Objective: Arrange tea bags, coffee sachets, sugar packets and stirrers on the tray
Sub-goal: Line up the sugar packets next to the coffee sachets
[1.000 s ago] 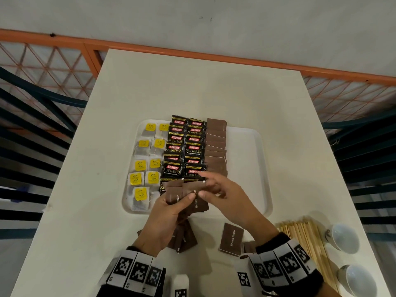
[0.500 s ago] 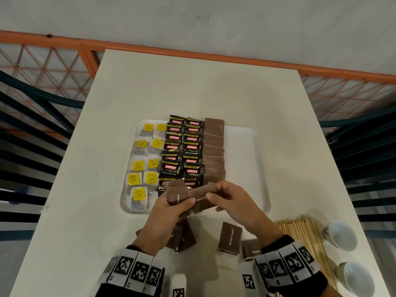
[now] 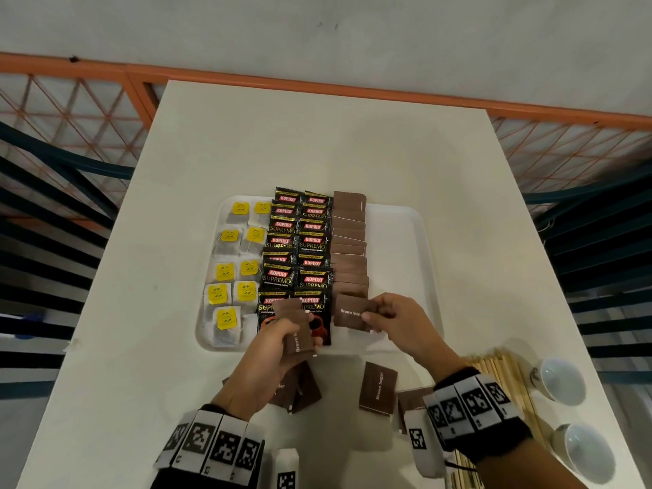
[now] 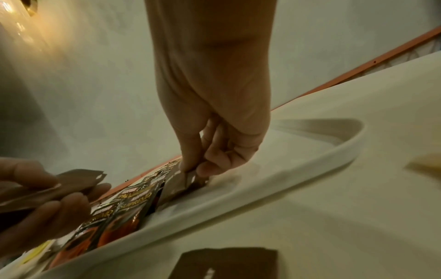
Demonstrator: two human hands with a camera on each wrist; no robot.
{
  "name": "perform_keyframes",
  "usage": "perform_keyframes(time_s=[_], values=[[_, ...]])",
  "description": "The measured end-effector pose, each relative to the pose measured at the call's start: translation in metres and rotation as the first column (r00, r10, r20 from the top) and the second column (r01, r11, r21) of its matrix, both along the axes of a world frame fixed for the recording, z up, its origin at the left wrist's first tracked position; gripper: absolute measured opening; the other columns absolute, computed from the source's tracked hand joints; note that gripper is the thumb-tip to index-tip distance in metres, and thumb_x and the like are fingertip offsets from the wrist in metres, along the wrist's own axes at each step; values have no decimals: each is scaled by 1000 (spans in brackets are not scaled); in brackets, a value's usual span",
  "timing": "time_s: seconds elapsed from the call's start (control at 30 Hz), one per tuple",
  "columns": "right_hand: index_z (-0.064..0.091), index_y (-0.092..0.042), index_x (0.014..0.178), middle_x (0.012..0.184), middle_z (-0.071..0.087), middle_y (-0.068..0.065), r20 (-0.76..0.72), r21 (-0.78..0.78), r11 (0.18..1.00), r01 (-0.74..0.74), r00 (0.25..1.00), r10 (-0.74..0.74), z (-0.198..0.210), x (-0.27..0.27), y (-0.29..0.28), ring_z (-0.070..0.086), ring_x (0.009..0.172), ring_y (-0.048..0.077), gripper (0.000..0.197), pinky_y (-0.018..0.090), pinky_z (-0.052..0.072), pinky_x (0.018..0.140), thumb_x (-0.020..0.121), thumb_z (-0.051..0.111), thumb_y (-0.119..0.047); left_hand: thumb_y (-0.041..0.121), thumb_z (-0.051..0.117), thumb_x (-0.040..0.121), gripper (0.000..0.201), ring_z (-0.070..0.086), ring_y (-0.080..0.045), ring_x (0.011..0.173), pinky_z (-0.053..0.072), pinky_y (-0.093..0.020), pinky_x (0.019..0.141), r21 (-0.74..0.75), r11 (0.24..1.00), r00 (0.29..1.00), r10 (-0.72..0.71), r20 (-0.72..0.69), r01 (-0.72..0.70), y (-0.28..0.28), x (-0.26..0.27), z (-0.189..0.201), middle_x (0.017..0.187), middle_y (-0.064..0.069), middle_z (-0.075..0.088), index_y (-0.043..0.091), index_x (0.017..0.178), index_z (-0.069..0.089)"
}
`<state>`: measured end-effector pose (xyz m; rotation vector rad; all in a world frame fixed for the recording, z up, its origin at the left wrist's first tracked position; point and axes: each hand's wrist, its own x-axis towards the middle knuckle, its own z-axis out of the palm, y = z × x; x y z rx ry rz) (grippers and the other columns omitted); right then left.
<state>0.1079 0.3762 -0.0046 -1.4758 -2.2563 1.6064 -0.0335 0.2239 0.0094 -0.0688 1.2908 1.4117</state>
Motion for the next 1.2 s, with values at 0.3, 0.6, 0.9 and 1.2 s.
perform_keyframes(time_s=[0.3, 0.6, 0.9, 1.2], values=[[50, -14, 90, 73, 60, 5, 19, 217, 972, 90, 995, -96, -10, -14, -3, 54, 66, 15, 27, 12, 35, 54, 78, 73, -21, 6, 55, 89, 26, 67, -20, 96, 56, -22, 69, -71, 996, 980, -60, -188, 47, -6, 1, -9, 104, -9, 70, 10, 114, 60], [49, -35, 115, 91, 60, -12, -225, 88, 993, -77, 970, 95, 21, -21, -29, 55, 79, 1, 29, 5, 41, 68, 88, 59, -30, 9, 64, 83, 20, 68, -18, 95, 50, -35, 88, -42, 996, 953, -82, -293, 73, 3, 5, -7, 93, -1, 75, 24, 94, 71], [59, -16, 99, 79, 61, -1, -254, -96, 991, -92, 965, 65, 20, -11, -24, 62, 61, 8, 16, 21, 53, 59, 89, 56, -5, 13, 35, 97, 30, 66, -20, 87, 55, -32, 75, 30, 999, 998, 23, -64, -21, 10, 4, -4, 91, -10, 71, 6, 99, 65], [52, -18, 102, 89, 66, 1, -116, -56, 990, 126, 984, -131, 12, 21, -1, 58, 77, 9, 16, 16, 42, 63, 89, 56, -9, 10, 56, 90, 15, 58, -5, 79, 42, -14, 65, -104, 991, 905, -124, -408, 89, 0, 2, -5, 86, 7, 67, 23, 93, 63]])
